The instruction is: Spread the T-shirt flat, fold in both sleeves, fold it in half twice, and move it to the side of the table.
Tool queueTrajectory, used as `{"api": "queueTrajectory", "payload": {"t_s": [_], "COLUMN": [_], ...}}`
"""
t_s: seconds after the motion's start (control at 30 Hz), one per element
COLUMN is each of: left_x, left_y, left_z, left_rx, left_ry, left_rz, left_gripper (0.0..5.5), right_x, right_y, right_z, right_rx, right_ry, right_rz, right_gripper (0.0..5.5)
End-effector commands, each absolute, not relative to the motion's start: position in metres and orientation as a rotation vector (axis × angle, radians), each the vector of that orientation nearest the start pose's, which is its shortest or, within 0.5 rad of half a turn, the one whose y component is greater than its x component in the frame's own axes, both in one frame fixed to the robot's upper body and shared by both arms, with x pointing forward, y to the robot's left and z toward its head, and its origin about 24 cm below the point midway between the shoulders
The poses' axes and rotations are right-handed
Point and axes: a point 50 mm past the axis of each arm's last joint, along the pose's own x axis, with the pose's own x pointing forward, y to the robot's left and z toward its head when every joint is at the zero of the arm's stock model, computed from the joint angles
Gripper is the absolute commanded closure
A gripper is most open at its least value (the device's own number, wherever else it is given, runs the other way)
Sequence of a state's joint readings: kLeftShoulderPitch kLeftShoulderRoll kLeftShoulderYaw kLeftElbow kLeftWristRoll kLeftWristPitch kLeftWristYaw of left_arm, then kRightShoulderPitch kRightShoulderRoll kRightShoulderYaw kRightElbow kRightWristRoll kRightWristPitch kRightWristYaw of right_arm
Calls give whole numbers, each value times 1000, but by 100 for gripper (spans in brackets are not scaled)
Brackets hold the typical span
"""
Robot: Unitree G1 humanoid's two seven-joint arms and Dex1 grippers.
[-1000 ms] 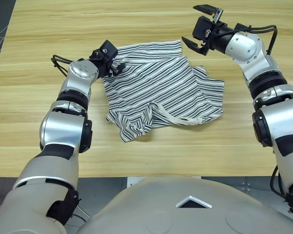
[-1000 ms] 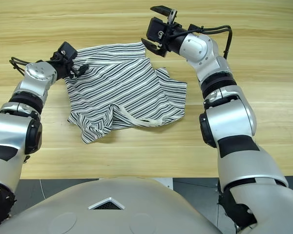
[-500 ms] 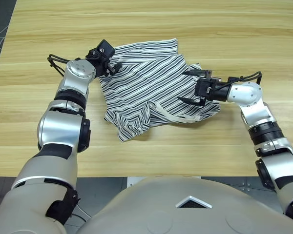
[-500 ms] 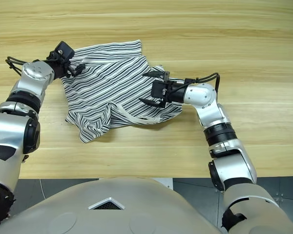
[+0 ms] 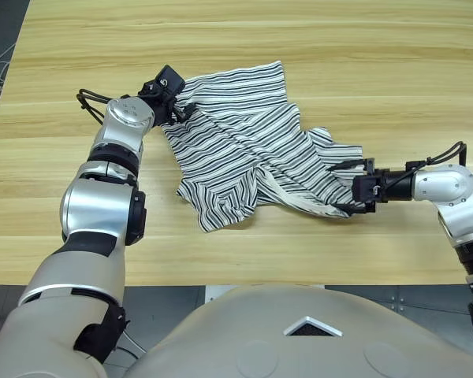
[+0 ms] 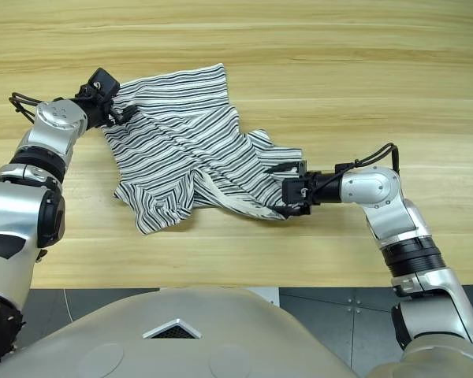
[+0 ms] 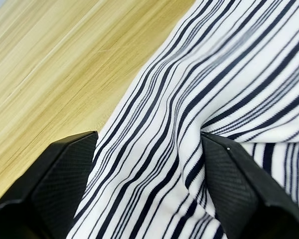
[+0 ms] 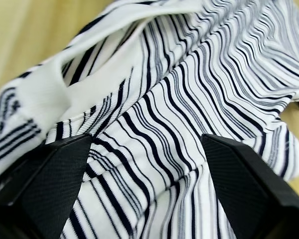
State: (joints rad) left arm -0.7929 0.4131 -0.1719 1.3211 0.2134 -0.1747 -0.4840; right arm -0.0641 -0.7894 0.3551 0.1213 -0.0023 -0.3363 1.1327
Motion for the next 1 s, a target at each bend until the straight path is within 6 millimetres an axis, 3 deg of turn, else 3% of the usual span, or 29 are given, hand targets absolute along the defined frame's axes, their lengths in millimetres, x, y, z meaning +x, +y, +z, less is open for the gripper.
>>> {"api": "queueTrajectory", "payload": {"t_s": [0.03,0.2,0.33,0.47,0.6,0.7,0.8,0.9,1.0], "left_x": [342,342,342,344,351,359,369,376,370], "left_y": [238,239,238,233,223,216,207,207,200], "left_z": [11,12,13,15,29,51,77,93,95], "left_rx": [614,617,619,622,619,616,588,616,656], "left_ry": [616,615,609,581,482,346,203,172,135], "left_rz": [-447,-450,-461,-492,-584,-670,-711,-680,-788], "left_gripper": [186,186,186,186,186,186,186,186,186], "right_x": [185,185,192,211,227,246,274,318,350], "right_y": [-208,-199,-198,-204,-211,-209,-197,-169,-133], "right_z": [14,19,32,67,112,125,125,119,105], "right_rx": [-717,-618,-647,-654,-505,-442,-387,-365,-434], "right_ry": [515,459,391,268,144,93,21,-31,-15], "right_rz": [1580,1596,1569,1504,1505,1474,1374,1220,1130], "right_gripper": [145,145,145,145,145,145,145,145,145]}}
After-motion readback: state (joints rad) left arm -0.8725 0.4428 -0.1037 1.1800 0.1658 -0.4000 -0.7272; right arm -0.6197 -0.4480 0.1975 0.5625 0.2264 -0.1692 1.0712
